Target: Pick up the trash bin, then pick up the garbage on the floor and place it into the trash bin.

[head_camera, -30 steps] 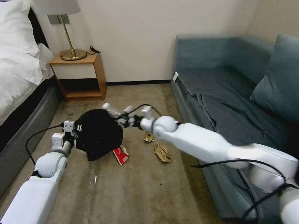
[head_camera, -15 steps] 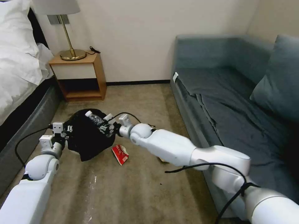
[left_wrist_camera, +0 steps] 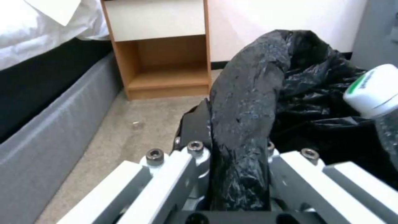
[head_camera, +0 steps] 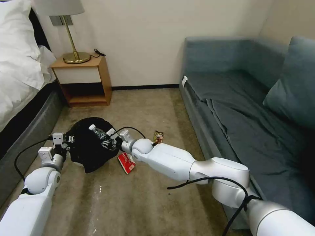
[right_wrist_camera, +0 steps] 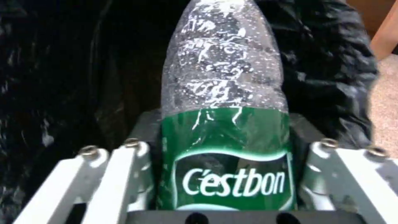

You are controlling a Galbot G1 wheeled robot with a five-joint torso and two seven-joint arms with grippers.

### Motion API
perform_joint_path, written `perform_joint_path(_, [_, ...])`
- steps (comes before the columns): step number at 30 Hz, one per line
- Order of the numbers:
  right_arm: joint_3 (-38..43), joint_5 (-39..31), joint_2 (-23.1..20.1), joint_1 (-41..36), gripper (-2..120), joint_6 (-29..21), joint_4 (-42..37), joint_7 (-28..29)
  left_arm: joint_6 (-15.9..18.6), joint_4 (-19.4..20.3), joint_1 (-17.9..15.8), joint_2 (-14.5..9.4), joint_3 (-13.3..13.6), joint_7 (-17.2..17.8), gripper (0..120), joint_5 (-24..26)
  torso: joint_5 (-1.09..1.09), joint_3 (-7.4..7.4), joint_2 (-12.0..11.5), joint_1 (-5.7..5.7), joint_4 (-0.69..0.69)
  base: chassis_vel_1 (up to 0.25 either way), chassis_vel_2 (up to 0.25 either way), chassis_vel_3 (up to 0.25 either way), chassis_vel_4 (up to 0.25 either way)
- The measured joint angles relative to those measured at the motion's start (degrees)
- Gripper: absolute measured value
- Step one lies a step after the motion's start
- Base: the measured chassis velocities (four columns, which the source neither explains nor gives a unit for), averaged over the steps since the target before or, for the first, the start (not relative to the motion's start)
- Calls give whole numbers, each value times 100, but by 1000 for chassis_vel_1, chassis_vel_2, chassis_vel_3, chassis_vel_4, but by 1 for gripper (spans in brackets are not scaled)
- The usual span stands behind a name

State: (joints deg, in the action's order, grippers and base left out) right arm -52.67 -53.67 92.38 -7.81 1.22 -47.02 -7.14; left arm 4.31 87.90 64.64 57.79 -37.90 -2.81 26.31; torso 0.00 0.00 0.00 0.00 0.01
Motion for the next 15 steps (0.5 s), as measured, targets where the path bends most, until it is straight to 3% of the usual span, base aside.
perform_joint_path(3, [-3, -2, -2, 0, 62, 0, -2, 8, -22, -3, 21, -18, -18, 0, 6, 8, 0, 0, 0, 0, 0, 0, 0, 0, 0])
perform_joint_path(10, [-39, -40, -14, 89, 92, -25, -9, 46, -90, -50, 75, -38, -2, -27, 6, 14, 0, 0, 0, 0, -1, 0, 0, 0, 0])
perform_joint_path(15, [-107, -128, -18, 185, 99, -59, 42, 116, -91, -52, 56, -5, 53, -39, 6, -12, 0, 0, 0, 0, -2, 0, 0, 0, 0])
